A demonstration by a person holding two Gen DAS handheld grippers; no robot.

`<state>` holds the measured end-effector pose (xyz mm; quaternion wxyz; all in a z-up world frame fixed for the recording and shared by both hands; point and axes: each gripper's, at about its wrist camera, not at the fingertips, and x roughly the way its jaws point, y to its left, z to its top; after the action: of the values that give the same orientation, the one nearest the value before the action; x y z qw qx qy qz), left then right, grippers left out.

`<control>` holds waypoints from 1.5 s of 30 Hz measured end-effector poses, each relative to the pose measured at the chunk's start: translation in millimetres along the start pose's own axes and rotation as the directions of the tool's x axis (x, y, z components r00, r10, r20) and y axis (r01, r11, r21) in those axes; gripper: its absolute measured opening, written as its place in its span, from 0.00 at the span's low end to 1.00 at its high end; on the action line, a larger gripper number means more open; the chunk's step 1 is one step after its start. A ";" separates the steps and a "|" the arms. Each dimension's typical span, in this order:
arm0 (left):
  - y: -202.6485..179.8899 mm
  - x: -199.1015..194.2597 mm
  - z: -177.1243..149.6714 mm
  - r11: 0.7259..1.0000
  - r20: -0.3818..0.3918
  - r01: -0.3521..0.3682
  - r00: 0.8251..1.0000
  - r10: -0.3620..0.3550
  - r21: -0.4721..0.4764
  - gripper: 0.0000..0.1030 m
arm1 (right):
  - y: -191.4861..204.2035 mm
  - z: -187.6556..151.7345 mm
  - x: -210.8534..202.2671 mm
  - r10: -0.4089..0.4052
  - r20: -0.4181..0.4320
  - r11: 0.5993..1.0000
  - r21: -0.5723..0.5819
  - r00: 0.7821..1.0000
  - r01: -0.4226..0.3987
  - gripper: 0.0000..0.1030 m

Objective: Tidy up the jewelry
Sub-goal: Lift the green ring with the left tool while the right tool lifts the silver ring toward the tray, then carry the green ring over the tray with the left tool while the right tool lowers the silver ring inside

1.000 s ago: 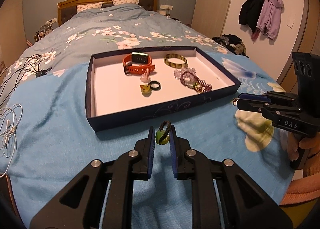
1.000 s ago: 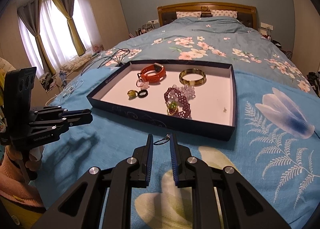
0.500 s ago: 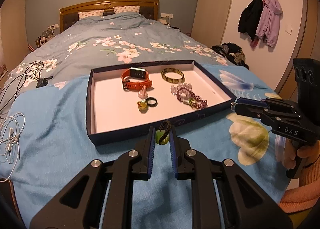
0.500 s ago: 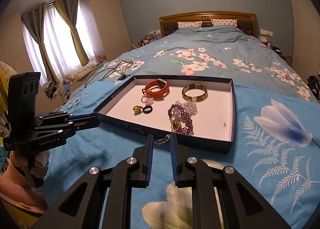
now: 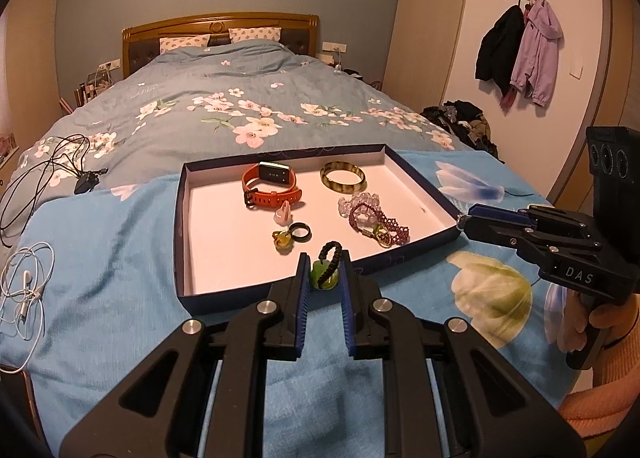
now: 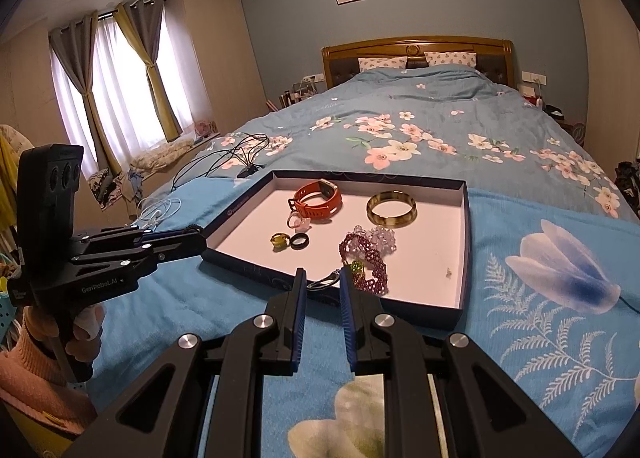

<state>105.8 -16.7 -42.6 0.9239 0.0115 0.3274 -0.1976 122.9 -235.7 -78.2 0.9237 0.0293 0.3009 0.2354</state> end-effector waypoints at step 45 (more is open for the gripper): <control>1.7 3.8 27.0 1.000 0.053 -0.007 0.999 0.006 0.014 0.14 | -1.8 24.4 9.0 0.007 0.039 1.000 -0.010 0.999 -0.007 0.14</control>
<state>125.3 -20.5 -23.9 0.9329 0.0137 0.3013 -0.1970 143.9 -231.1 -63.5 0.9287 0.0303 0.2813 0.2397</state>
